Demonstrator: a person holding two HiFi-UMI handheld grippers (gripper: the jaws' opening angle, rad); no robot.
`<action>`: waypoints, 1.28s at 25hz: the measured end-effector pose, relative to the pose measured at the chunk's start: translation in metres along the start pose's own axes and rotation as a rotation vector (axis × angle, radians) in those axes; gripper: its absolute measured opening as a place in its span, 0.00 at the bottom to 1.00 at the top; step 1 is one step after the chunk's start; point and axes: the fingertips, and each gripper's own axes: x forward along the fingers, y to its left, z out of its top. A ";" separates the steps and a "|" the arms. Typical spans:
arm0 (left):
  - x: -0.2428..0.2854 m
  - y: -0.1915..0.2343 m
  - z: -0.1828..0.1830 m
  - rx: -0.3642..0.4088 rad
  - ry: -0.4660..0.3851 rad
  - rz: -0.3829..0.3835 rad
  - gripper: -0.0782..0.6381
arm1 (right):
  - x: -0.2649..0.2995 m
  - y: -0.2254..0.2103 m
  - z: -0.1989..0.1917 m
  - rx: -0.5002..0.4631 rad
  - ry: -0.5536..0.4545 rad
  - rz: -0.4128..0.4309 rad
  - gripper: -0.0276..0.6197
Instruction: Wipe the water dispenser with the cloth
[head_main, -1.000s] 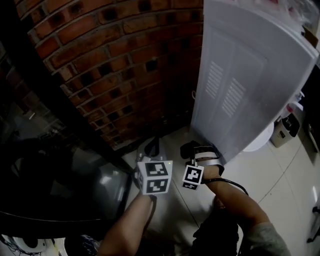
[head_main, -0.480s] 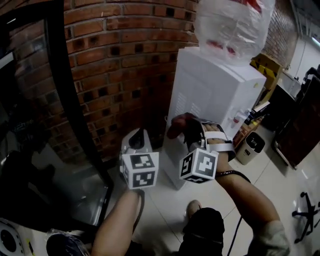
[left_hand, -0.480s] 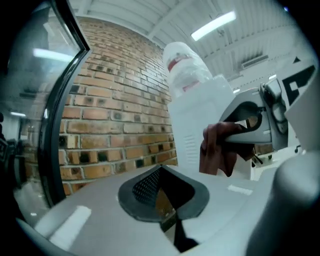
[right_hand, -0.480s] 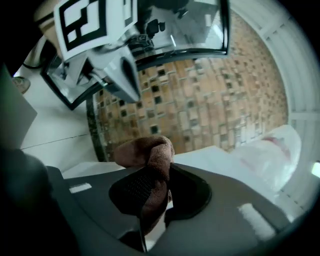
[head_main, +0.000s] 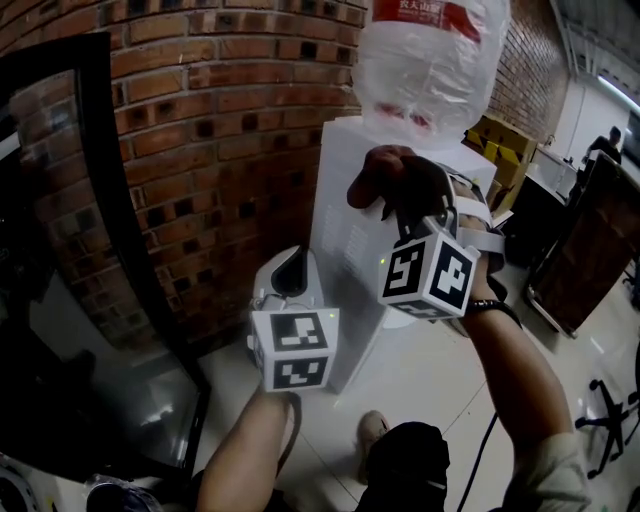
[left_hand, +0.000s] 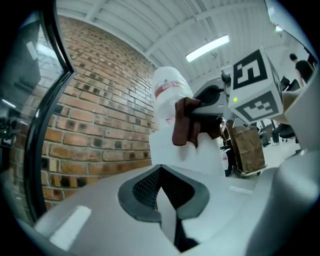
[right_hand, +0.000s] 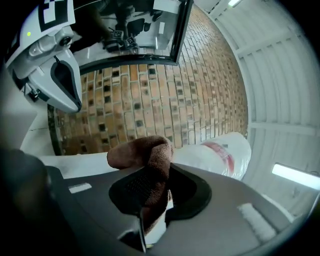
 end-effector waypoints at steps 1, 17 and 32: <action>0.001 0.001 0.001 -0.009 -0.003 0.002 0.11 | 0.001 -0.002 -0.002 -0.007 0.006 -0.008 0.17; 0.020 -0.007 -0.045 0.012 0.091 -0.004 0.11 | -0.005 0.056 -0.030 -0.115 0.016 0.015 0.17; 0.018 0.003 -0.102 -0.013 0.172 0.011 0.11 | -0.023 0.154 -0.055 -0.128 0.068 0.170 0.17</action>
